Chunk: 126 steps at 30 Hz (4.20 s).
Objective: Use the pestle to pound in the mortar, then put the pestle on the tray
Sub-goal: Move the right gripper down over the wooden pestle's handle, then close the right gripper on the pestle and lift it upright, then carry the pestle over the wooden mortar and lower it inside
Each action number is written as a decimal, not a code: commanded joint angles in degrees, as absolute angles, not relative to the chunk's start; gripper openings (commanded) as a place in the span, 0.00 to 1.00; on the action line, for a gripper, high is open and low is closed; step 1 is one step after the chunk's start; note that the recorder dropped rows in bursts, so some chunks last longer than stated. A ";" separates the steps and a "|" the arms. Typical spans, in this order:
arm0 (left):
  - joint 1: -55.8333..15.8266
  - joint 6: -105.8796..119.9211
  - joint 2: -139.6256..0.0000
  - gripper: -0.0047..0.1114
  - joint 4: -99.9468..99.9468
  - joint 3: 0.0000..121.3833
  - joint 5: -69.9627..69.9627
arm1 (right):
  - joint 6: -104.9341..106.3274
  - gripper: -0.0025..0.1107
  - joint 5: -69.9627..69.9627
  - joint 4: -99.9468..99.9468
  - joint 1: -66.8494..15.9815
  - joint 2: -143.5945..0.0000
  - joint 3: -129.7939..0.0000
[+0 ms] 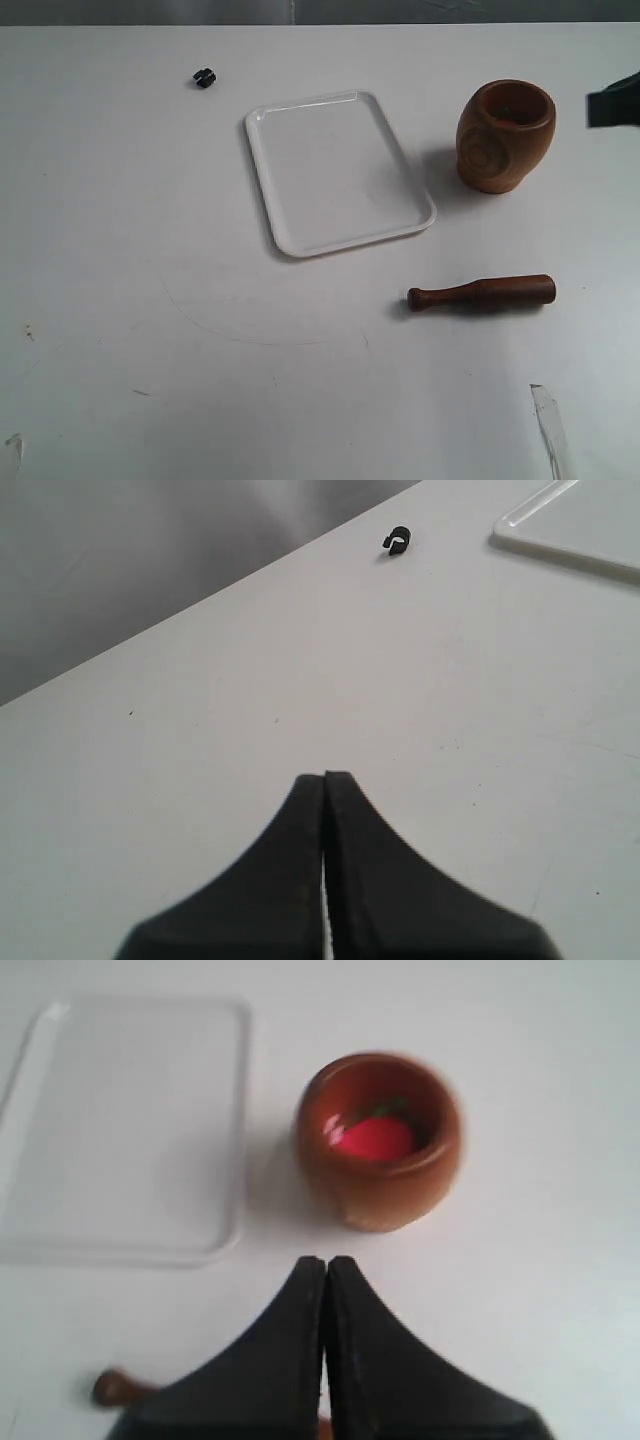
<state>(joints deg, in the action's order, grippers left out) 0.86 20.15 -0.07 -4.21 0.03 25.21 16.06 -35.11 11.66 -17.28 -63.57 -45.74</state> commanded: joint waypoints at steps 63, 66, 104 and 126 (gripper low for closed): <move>0.42 19.68 0.00 0.04 -3.79 0.00 25.03 | 58.77 0.15 -50.31 6.18 -37.25 -110.97 -58.42; 0.42 19.68 0.00 0.04 -3.79 0.00 25.03 | 58.35 0.02 -50.28 6.18 -37.25 -111.27 -58.42; 0.42 19.68 0.00 0.04 -3.79 0.00 25.03 | 19.45 0.02 52.96 25.12 -37.15 -70.73 -26.63; 0.42 19.68 0.00 0.04 -3.79 0.00 25.03 | 3.23 0.02 52.43 3.36 -19.19 -93.33 -35.48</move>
